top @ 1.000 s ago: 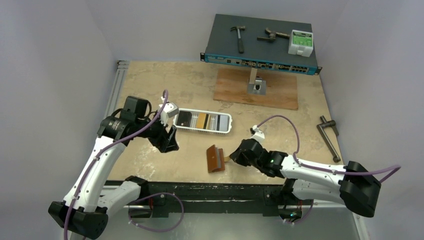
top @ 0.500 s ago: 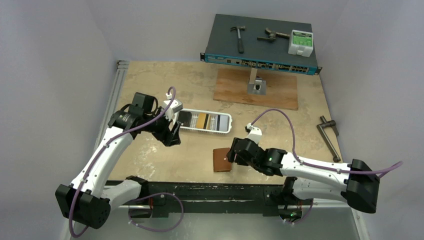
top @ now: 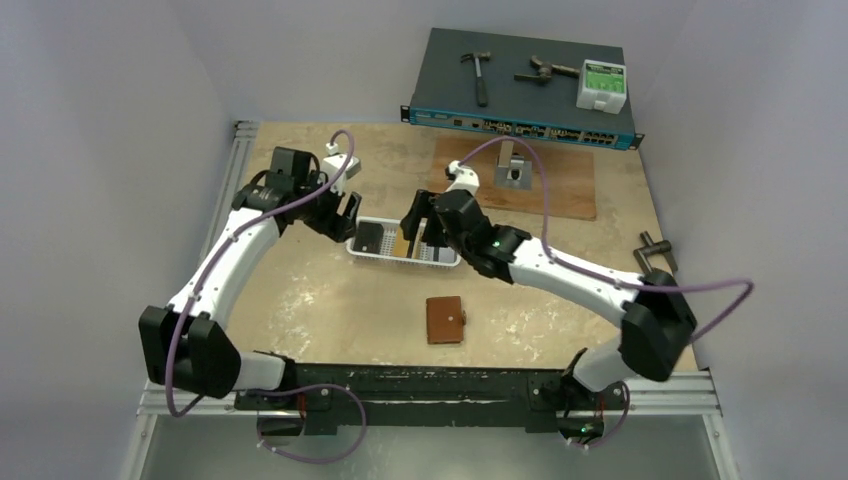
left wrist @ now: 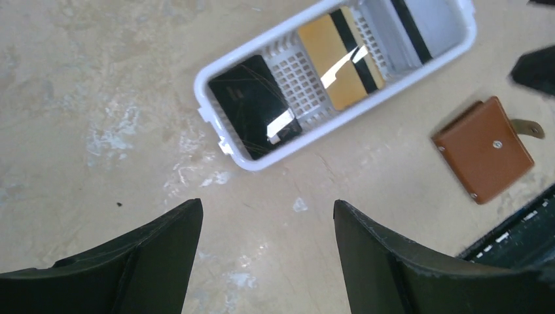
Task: Put the credit cards into the card holder
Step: Move the storage box to the center of the board.
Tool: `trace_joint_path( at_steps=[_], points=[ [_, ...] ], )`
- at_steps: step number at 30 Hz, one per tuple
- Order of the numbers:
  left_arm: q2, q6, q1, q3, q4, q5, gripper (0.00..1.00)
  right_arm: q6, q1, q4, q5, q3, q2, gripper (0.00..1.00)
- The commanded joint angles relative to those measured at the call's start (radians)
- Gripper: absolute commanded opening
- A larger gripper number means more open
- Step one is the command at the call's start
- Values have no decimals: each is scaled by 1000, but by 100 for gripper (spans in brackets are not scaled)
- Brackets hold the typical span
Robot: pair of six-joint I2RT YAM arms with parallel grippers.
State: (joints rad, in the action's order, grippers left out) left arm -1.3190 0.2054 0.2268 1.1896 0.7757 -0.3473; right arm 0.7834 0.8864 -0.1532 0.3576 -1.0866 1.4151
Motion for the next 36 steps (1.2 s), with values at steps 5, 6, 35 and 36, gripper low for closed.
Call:
trace_joint_path(
  at_steps=[5, 6, 35, 36],
  points=[
    [-178, 89, -93, 78, -186, 33, 72, 20, -58, 273, -299, -146, 331, 72],
    [-190, 109, -103, 81, -191, 25, 71, 31, -63, 298, -319, -157, 364, 71],
    [-298, 109, -172, 41, -255, -32, 62, -115, -6, 157, -88, -50, 239, 67],
    [-310, 108, -162, 43, -256, -21, 62, -125, -18, 129, -65, -41, 208, 67]
  ],
)
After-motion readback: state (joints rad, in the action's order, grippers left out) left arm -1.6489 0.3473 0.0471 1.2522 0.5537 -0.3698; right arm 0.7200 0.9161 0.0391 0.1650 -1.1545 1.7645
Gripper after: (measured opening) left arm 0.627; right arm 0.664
